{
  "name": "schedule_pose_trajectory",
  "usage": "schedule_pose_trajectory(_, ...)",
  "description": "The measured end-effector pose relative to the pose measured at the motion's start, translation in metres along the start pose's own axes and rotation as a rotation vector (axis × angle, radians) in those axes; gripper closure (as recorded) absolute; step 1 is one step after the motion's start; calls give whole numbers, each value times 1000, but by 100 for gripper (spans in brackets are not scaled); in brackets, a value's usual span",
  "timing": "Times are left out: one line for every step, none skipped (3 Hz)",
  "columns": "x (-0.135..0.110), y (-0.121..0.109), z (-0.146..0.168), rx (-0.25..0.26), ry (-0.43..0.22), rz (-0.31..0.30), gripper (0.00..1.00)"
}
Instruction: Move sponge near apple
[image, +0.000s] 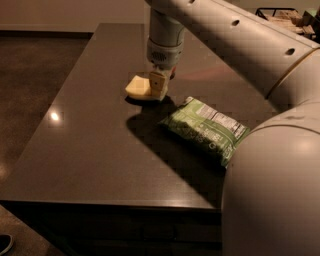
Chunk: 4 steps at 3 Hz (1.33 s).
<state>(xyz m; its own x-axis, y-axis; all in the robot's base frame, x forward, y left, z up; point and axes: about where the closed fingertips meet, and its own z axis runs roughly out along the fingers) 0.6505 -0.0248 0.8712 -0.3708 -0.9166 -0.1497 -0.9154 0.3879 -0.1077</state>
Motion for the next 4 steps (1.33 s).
schedule_pose_trajectory(10,-17,2,16,17,7,84)
schedule_pose_trajectory(17,-32,2,30,33,5,59)
schedule_pose_trajectory(27,-40,3,37,44,2,36)
schedule_pose_trajectory(24,-41,6,42,37,1,14)
